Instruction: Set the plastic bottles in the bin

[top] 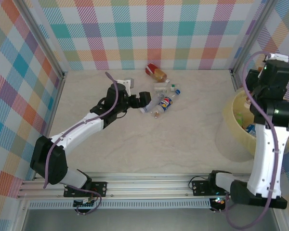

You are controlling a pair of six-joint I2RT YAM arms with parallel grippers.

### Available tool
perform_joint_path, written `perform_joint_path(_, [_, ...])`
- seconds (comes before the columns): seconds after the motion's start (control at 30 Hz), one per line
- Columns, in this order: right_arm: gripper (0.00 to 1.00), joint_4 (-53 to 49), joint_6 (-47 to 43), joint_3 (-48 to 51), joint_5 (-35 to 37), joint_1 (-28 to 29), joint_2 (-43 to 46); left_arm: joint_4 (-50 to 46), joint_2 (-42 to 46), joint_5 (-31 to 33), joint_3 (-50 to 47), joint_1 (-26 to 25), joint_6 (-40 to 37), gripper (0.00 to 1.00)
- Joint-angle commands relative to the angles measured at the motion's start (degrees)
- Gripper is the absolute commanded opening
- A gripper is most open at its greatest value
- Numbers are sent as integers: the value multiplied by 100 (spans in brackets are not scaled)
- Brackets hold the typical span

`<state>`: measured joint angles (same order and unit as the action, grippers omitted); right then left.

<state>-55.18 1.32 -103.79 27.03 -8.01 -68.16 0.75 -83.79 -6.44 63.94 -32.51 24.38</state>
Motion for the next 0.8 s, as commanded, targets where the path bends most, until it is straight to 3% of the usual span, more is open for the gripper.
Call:
perform_joint_path(0.0, [43, -1077, 276, -264, 186, -357, -409, -84, -56, -66, 196, -35, 142, 100])
perform_joint_path(0.17, [44, -1571, 177, -275, 367, -936, -800, -127, -169, -121, 297, -36, 283, 100])
perform_joint_path(0.53, [47, -1027, -807, 677, 637, -1457, -602, -400, -506, -286, 724, -36, 366, 100])
perform_joint_path(0.6, [56, -962, -1119, 845, 685, -1482, -609, -437, -507, -258, 741, -36, 355, 100])
perform_joint_path(0.67, [80, -938, -1191, 986, 1026, -1484, -704, -462, -520, -221, 749, -36, 340, 100])
perform_joint_path(0.77, [97, -889, -1090, 1033, 1572, -1484, -864, -506, -517, -182, 751, -36, 336, 100])
